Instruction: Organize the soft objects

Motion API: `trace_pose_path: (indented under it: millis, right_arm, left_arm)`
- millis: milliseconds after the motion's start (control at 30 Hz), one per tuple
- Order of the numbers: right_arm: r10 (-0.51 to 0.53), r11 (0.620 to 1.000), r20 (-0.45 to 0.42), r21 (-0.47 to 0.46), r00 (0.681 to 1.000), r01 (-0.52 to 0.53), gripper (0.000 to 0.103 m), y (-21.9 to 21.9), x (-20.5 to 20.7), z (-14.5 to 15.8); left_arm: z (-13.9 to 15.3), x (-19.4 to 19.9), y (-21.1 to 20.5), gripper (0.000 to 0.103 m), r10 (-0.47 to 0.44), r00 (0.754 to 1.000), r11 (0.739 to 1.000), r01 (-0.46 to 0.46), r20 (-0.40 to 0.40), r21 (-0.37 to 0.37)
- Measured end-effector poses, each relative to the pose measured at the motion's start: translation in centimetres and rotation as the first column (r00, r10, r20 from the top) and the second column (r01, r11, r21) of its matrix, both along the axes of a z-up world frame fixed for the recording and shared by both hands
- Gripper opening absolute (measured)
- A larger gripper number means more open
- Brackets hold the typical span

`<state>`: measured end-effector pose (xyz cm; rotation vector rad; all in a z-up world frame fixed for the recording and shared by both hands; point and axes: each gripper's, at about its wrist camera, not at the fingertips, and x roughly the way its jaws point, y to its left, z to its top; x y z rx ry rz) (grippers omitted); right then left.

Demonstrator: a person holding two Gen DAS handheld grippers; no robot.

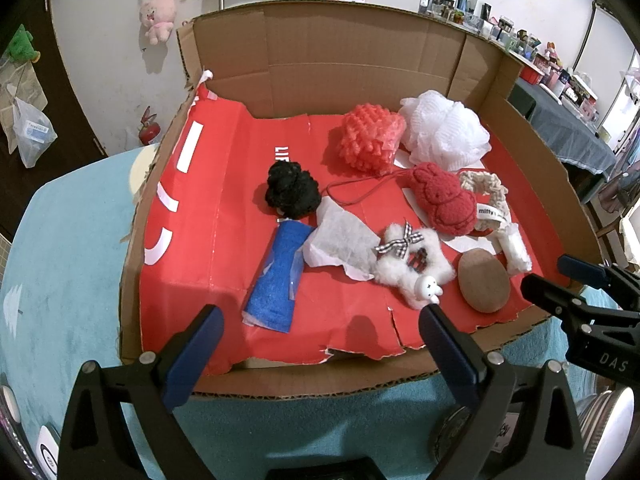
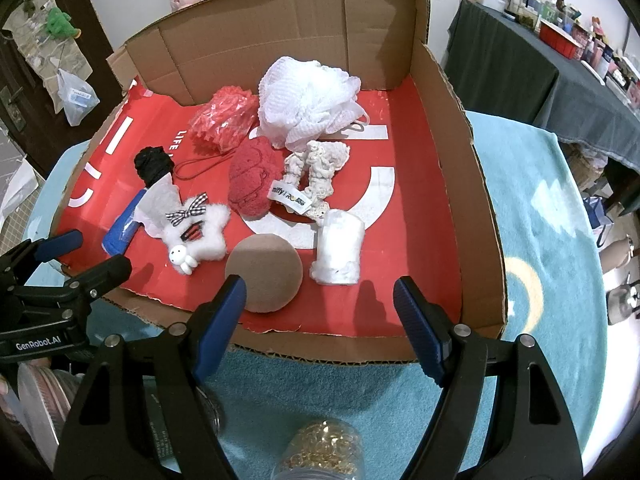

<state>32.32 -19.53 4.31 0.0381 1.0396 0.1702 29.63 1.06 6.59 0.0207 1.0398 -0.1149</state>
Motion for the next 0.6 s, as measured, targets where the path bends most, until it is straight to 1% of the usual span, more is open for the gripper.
trace_pose_path:
  millis: [600]
  right_arm:
    - [0.001,1.0,0.009,-0.007,1.0,-0.001,0.076,-0.01,-0.04,0.11]
  left_arm:
    - [-0.03,-0.03,0.02,0.1,0.001,1.0,1.0,-0.001,0.0,-0.003]
